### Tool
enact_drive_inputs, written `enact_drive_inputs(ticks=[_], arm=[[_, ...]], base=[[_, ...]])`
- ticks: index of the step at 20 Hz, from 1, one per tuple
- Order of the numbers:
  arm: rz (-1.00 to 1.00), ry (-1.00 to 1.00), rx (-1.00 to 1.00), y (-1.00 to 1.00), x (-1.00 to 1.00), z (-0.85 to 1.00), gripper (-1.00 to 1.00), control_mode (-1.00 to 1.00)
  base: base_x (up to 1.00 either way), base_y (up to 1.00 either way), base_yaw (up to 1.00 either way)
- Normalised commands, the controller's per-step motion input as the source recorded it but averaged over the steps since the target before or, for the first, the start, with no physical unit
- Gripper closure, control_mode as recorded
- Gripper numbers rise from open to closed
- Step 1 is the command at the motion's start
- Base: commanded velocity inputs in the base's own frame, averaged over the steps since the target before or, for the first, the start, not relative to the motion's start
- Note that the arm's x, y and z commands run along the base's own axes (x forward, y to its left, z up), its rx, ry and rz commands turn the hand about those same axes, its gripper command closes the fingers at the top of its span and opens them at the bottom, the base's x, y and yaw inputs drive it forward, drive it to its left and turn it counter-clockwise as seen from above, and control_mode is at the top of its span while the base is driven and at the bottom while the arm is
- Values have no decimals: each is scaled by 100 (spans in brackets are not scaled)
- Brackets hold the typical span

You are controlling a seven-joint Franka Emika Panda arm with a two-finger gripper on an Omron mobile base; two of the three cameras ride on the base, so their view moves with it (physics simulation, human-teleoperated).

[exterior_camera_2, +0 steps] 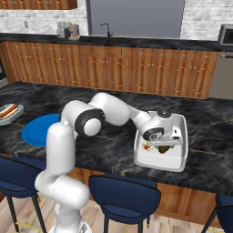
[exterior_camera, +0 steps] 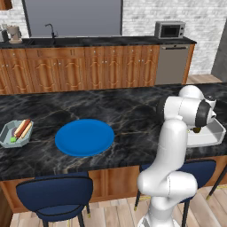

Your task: Place one cooked food and one vegetable from the large plate to each tupperware container.

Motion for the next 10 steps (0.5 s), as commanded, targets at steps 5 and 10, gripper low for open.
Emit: enact_drive_inputs(ticks=[5,10], arm=[[0,0,0,11,0,7,-100,-100],[0,0,-6,36,-7,47,-100,-100]], base=[[0,0,0],[0,0,0]])
